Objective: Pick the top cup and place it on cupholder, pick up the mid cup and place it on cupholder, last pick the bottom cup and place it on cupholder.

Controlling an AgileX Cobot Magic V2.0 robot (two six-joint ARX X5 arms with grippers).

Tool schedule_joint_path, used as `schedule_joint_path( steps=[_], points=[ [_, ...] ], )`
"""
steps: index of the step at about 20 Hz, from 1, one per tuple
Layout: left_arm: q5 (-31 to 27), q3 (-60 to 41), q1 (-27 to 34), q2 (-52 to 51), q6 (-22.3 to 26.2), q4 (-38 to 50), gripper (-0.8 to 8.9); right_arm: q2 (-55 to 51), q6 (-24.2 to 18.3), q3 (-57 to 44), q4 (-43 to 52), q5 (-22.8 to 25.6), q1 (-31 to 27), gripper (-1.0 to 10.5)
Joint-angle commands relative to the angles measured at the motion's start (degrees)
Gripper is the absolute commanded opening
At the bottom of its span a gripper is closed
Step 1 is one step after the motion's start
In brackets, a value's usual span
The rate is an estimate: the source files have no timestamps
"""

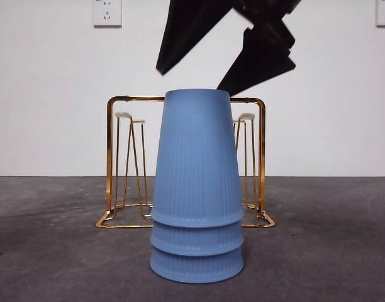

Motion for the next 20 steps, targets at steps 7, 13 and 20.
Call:
schedule_joint_path(
  steps=[7,13,20],
  points=[
    [0.7,1.0,-0.2,0.2,-0.1,0.5,4.09,4.1,0.2,1.2,-0.3,1.3,1.0,5.0],
    [0.7,1.0,-0.2,0.3,0.0,0.6,4.09,4.6,0.2,1.2,-0.7,1.5,1.0,4.3],
    [0.7,1.0,-0.2,0.2,0.0,1.2,4.09,4.4,0.2,1.2,-1.3,1.3,1.4,2.8]
  ],
)
